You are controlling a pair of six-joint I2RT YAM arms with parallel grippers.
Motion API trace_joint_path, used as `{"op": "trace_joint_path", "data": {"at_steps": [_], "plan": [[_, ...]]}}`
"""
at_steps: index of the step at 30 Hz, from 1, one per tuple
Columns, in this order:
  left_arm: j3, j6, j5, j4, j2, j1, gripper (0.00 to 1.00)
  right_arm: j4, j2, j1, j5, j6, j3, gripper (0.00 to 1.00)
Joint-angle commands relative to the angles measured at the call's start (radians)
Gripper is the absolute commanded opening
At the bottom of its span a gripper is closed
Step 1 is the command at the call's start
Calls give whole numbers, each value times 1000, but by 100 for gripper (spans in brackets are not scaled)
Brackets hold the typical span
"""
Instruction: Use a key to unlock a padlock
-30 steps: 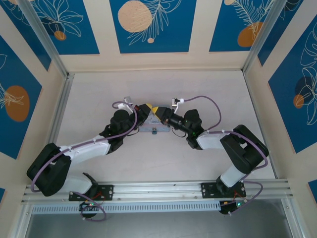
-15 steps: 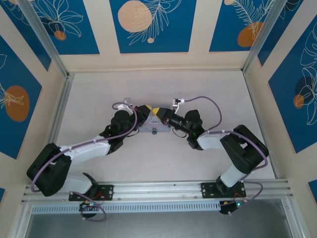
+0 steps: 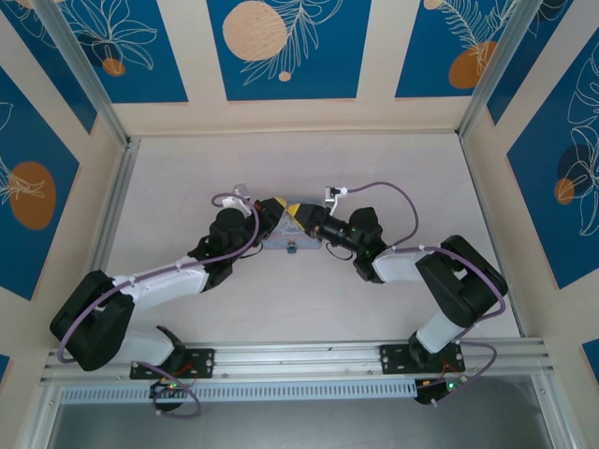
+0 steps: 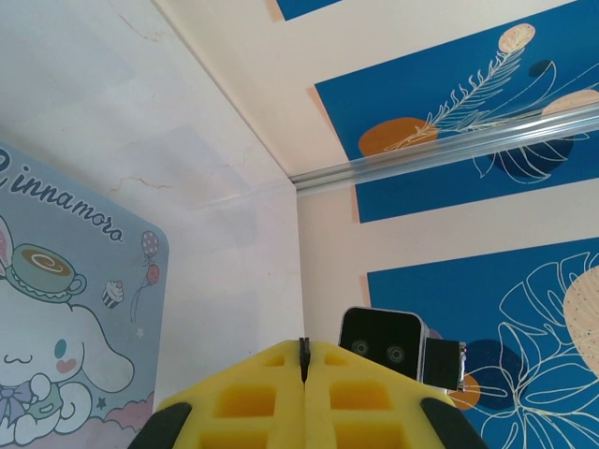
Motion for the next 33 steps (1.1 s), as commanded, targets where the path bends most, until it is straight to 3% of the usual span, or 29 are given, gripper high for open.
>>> {"op": "trace_joint_path", "data": {"at_steps": [1,11,21,29,30,33], "plan": [[4,4,-18,26,-21,-7,0,25,12,8,-10,-17,-9,24],[1,4,-21,26,-21,-6,0,22,12,10,-20,-17,-5,22],[0,4,-23,25,-23,-6,0,20,10,10,-16,-17,-8,0],[-3,4,-26,25,-29,-7,0,16,7,8,-21,-18,-8,0],[-3,4,-27,25,-31,-6,0,16,7,9,-23,-19,-8,6],[-1,3,-30,22,-34,-6,0,17,3,10,-12,-17,-15,40]]}}
